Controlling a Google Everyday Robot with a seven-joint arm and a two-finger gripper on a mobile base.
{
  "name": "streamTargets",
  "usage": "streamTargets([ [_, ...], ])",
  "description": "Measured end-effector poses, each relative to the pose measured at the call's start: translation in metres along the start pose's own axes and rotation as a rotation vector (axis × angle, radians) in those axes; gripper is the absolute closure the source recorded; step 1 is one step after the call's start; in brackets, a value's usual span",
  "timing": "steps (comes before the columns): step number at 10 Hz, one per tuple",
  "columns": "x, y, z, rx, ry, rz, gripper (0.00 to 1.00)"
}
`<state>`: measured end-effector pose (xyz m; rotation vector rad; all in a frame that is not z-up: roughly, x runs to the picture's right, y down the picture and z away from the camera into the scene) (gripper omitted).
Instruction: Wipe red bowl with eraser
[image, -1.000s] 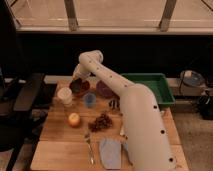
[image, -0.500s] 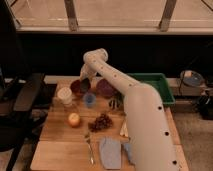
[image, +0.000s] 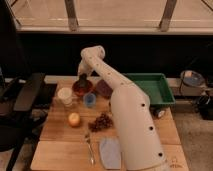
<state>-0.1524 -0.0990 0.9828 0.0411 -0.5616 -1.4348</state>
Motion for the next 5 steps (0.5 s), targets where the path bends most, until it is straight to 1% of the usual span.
streamTargets([
  [2, -0.011, -0.016, -0.002, 0.052, -0.005, -0.006, 1.00],
  [3, -0.020, -0.017, -0.008, 0.069, -0.012, -0.004, 1.00],
  [5, -0.034, -0.019, -0.018, 0.073, -0.027, -0.003, 1.00],
])
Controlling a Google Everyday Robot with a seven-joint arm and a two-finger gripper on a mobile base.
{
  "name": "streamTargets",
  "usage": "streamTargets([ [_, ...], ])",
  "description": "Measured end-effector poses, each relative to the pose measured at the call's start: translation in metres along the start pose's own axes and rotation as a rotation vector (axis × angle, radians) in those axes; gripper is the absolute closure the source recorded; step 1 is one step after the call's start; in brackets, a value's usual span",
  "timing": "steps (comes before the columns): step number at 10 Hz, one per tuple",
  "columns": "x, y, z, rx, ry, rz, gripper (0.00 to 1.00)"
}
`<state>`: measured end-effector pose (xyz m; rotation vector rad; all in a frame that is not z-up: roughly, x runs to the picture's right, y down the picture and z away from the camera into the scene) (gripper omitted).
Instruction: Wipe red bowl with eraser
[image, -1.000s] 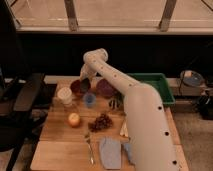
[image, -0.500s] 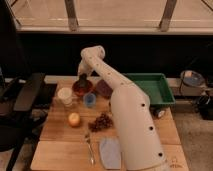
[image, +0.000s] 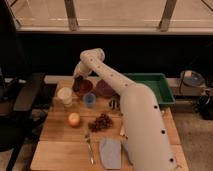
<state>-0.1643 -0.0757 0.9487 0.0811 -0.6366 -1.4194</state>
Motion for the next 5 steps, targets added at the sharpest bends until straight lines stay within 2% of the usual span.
streamTargets([
  [2, -0.009, 0.007, -0.013, -0.028, -0.013, 0.002, 1.00],
  [4, -0.007, 0.033, -0.026, -0.097, -0.016, 0.010, 1.00],
  [5, -0.002, 0.049, -0.030, -0.145, -0.017, 0.015, 1.00],
])
